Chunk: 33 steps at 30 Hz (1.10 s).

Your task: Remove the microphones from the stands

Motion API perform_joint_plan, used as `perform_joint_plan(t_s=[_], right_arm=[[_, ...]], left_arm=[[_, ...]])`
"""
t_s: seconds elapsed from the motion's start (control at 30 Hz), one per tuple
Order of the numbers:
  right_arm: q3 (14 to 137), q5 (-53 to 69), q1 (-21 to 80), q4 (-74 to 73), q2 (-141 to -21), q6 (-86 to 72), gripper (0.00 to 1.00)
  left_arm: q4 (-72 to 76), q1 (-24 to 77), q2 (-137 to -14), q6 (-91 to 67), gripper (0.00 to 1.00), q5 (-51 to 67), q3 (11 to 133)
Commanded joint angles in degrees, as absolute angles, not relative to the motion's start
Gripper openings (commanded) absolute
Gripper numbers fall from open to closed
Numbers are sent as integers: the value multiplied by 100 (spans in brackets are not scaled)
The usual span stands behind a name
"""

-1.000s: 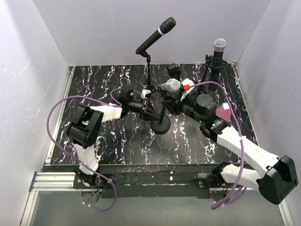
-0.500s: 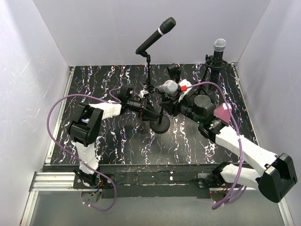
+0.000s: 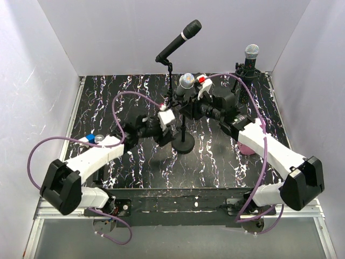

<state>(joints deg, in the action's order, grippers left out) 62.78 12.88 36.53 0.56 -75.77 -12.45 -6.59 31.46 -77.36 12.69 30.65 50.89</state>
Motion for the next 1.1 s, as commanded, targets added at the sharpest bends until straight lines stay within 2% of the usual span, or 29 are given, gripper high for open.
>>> perform_joint_plan(t_s=[0.0,0.17,0.5,0.73,1.0,1.07], right_arm=[[6740,2012,3490,-1186,-7944,-1643,1],[6838,2092,3261,-1134,-8183,-2162,1],[6961,2259,3182,-1072,-8385,-2320,1],[7005,2408,3076,-1064,-8473,-2461,1],[7014,2426,3050,-1081,-8446,-2470,1],[6996,2426,3032,-1081,-8429,-2479,1]], left_arm=[[729,3612,-7567,4506,61,1767,4693],[975,3735,-7787,5228,52,1696,4737],[826,3902,-7998,5379,50,2118,4746],[1054,4175,-8375,5546,42,1952,4799],[1520,4228,-8824,5581,26,1328,4957],[1433,4228,-8903,5511,18,1240,5053]])
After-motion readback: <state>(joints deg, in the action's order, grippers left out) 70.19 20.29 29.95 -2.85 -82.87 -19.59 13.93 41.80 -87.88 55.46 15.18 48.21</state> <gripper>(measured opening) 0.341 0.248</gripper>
